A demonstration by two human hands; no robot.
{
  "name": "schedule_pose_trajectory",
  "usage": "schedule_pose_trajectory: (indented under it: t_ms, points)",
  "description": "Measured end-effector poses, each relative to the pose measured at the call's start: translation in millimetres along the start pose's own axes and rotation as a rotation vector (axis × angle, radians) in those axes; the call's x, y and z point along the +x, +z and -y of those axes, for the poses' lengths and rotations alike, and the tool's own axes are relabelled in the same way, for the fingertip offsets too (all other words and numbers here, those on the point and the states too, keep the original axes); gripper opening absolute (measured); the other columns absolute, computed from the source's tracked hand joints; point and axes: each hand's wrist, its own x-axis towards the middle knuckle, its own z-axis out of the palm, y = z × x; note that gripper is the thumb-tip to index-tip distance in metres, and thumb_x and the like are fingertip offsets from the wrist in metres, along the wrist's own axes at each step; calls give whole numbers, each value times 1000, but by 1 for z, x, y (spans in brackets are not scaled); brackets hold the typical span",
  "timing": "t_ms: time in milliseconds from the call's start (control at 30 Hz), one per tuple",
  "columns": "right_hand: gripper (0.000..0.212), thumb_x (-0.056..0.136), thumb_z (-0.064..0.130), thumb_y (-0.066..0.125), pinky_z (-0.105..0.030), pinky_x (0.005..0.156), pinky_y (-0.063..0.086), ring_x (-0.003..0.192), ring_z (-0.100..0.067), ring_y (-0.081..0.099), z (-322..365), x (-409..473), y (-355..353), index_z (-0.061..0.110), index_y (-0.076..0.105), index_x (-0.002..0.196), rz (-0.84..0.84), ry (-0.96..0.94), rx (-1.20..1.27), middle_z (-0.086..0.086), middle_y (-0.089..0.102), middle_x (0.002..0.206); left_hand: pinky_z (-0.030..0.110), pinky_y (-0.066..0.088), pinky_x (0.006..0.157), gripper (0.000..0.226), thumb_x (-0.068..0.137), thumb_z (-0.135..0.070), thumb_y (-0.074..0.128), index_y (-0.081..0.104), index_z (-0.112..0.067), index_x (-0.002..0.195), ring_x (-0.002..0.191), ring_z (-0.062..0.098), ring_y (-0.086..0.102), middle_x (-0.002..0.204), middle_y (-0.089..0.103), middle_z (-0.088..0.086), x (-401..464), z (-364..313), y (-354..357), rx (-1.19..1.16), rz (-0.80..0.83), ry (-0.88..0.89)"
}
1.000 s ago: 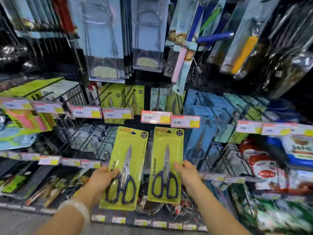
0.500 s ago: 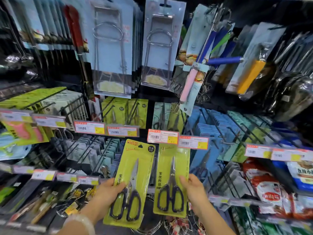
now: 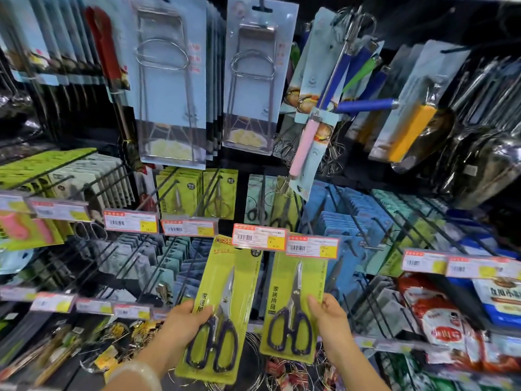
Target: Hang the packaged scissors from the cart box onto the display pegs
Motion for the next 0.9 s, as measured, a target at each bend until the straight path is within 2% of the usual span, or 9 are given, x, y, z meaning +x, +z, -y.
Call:
schedule_pose_trajectory:
  t_ms: [133,200,300,467,533,600,700,800,900]
  points:
    - [21,92,25,56,-40,86,48,77,-18,48,0,-2,-3,4,55,92,22,15,2,-14,53,83,41,34,107,42,93,-17,57,48,-1,131,110,25,51,134,53,15,-2,-7,6,13,7,-6]
    - [30,91,28,56,-43,90,47,78,-17,47,1,-3,-8,-2,53,96,50,19,-15,-12,51,83,44,33,109,50,87,-28,63,49,-7,131,117,26,51,137,52,10,-5,-11,7,4,-8,-23]
    - [33,91,27,56,-38,75,44,70,-16,38,7,-8,-13,2,41,76,94,15,-14,-4,40,70,46,31,112,52,87,-29,63,47,-11,133,129,30,43,139,49,5,-3,-11,9,12,-13,-31]
    - [30,93,15,54,-24,66,40,59,-9,45,17,-18,-15,19,42,65,127,-27,55,9,51,50,42,35,106,33,92,-20,57,56,-7,123,108,24,52,120,60,4,-3,-14,12,3,-6,-24]
    - [27,91,18,56,-32,76,46,64,-13,47,14,-16,-15,14,44,68,130,-14,55,6,51,59,43,35,106,34,92,-19,57,55,-7,124,111,26,52,124,59,7,-5,-15,13,12,-20,-12]
    - [35,85,31,63,-45,86,47,71,-19,47,10,-15,-16,4,44,75,136,-20,13,-9,50,70,42,34,106,37,93,-17,56,52,-5,127,114,27,51,121,57,7,-6,-16,14,-10,-18,-26]
    - [43,84,35,64,-57,95,42,78,-42,53,-1,-10,-15,-4,46,89,150,12,-4,-29,54,87,43,32,109,37,93,-19,56,52,-7,128,117,26,49,127,55,6,-10,-16,12,-20,-8,-14]
    - [35,88,28,60,-59,100,37,79,-30,57,1,-10,-12,-5,49,91,145,-2,19,-26,56,84,36,36,101,39,94,-17,54,49,-5,130,101,19,45,117,53,4,-15,-16,8,-21,-23,-23]
    - [20,88,19,60,-51,98,45,95,-35,65,1,-11,-7,2,59,98,165,-9,55,-19,70,93,32,38,96,37,95,-18,53,49,-7,130,100,19,48,123,56,4,-20,-19,5,15,-53,-28]
